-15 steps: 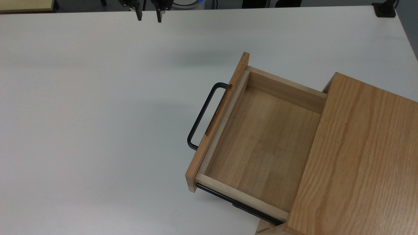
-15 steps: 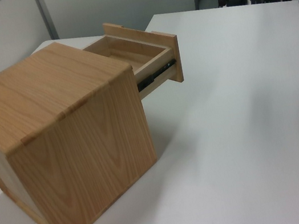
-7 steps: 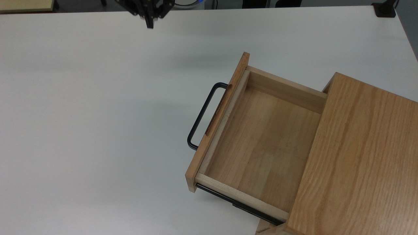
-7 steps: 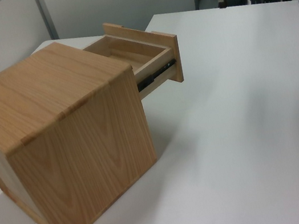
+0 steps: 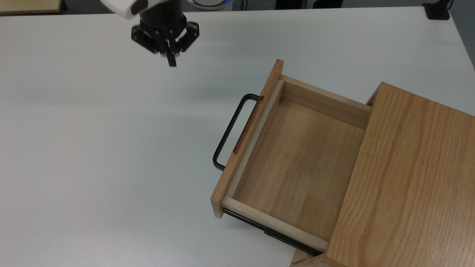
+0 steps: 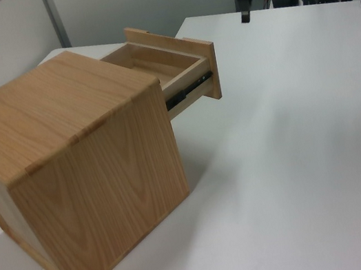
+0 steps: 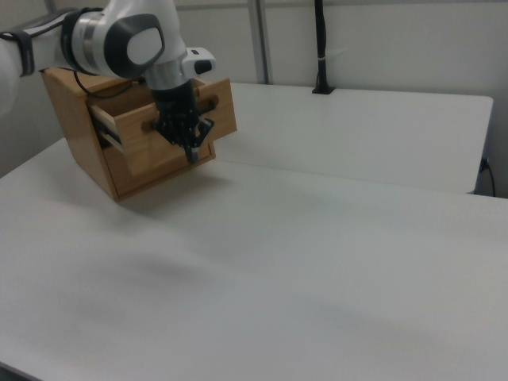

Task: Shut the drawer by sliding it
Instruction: 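Move the gripper down and toward the drawer's black bar handle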

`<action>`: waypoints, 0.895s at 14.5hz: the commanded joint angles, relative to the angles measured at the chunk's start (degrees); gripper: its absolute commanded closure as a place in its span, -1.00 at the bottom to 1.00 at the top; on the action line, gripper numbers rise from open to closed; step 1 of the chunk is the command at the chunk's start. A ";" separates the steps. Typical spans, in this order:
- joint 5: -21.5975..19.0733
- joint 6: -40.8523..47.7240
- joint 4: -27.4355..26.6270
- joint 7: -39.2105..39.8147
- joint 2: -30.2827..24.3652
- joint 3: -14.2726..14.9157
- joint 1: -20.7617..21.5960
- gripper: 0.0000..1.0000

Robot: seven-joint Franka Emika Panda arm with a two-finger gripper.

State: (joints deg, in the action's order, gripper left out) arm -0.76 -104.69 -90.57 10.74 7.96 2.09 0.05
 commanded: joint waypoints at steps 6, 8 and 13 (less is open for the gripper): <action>-7.67 -10.52 6.02 22.64 7.33 -0.07 2.49 1.00; -7.94 -12.28 6.02 24.23 7.77 -0.42 3.98 1.00; -8.64 -16.33 6.10 24.33 9.61 -0.60 7.32 1.00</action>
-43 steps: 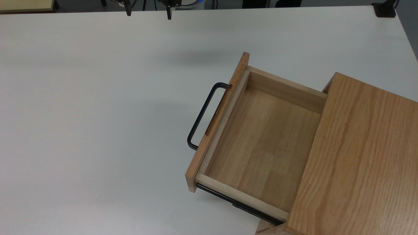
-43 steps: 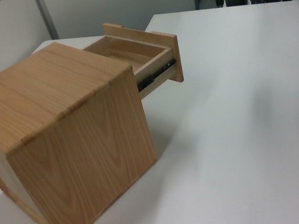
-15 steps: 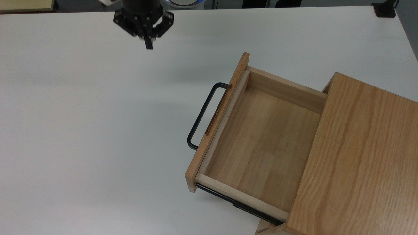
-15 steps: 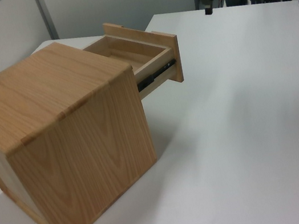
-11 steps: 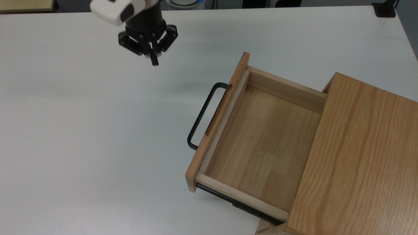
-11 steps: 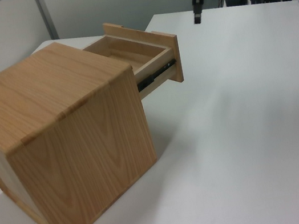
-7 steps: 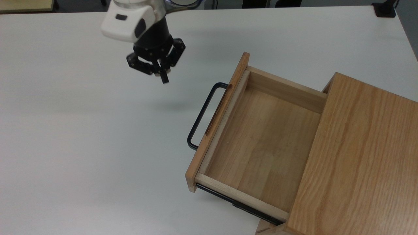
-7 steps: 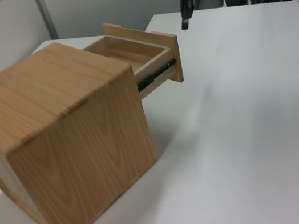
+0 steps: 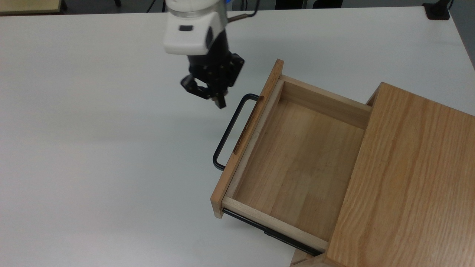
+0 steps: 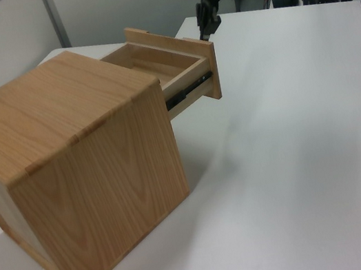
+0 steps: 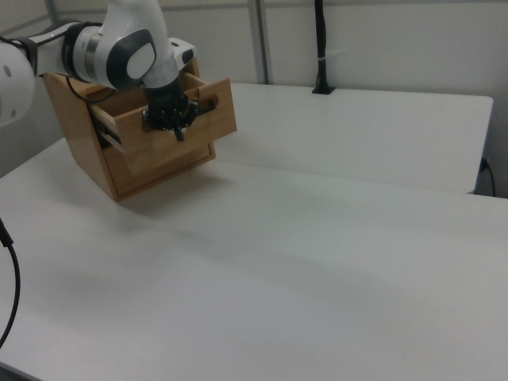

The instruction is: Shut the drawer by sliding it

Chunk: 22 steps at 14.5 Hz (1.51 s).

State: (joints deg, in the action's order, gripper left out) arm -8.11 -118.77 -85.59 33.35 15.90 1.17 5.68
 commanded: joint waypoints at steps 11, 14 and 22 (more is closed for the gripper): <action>-3.23 -15.78 1.12 -6.01 4.22 0.32 9.34 1.00; -3.23 -21.05 1.12 -9.52 5.36 0.32 12.24 1.00; -3.23 -35.29 1.12 -16.91 8.26 0.23 17.69 1.00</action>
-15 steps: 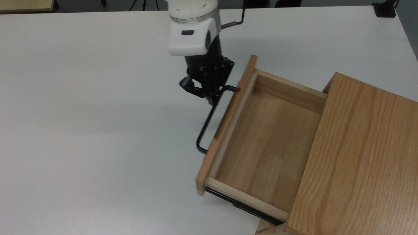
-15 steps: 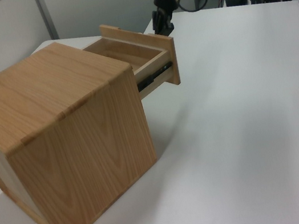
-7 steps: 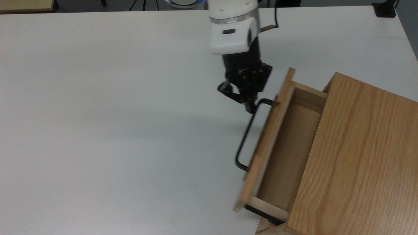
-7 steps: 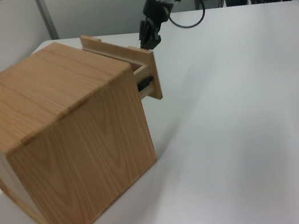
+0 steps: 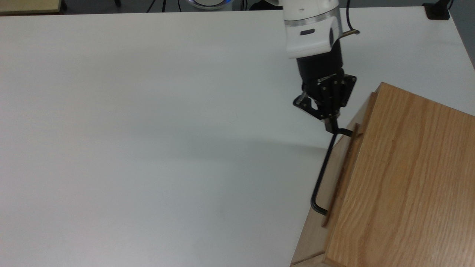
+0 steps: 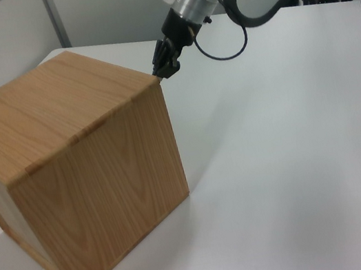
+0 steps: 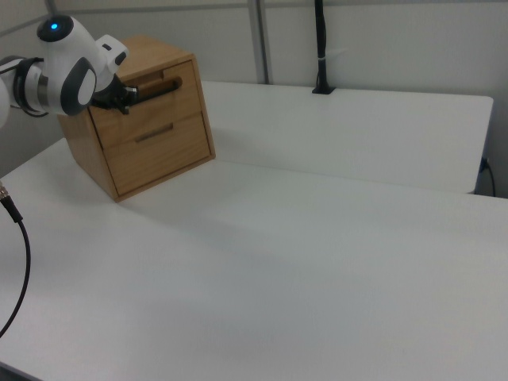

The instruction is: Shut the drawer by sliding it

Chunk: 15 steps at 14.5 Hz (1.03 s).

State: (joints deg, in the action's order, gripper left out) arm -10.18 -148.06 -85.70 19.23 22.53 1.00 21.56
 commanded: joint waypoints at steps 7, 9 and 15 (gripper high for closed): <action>-0.98 -5.22 0.19 -3.40 0.59 0.58 -0.54 1.00; -0.46 2.92 -1.31 -3.23 -1.51 0.76 -3.35 1.00; 6.82 34.98 -3.33 -5.94 -9.95 1.55 -15.22 1.00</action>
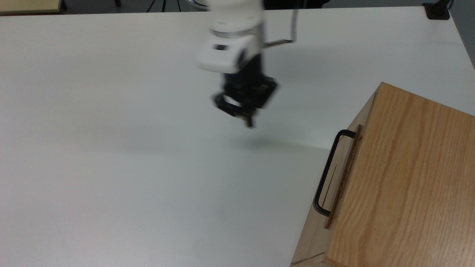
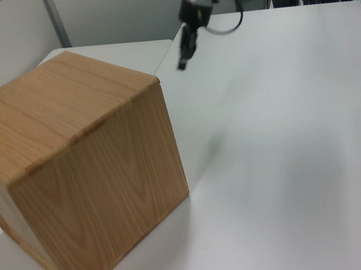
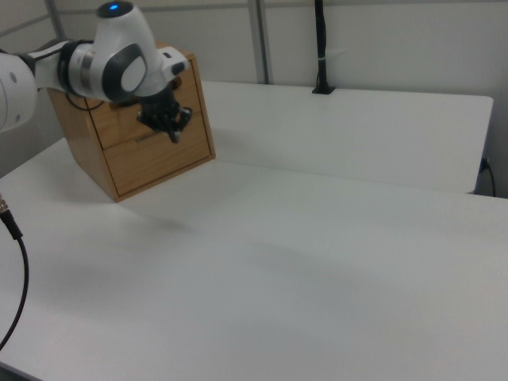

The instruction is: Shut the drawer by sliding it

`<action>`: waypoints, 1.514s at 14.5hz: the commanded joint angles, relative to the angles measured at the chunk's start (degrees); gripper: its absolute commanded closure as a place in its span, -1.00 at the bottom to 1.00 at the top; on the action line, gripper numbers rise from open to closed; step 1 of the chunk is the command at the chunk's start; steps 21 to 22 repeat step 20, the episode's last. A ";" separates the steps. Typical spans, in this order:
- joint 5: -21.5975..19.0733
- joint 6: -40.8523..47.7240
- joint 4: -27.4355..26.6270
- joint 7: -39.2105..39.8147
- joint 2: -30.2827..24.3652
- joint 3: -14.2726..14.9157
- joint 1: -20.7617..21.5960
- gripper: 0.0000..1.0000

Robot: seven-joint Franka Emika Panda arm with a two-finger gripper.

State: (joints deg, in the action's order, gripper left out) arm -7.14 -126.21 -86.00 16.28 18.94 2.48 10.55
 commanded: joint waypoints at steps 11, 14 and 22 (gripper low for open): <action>11.80 34.36 -5.85 -15.40 -20.52 0.69 -10.99 -1.00; 11.80 35.16 -5.59 -15.32 -20.35 0.69 -11.43 -1.00; 11.36 35.42 -5.23 -15.49 -20.52 1.04 -12.40 -1.00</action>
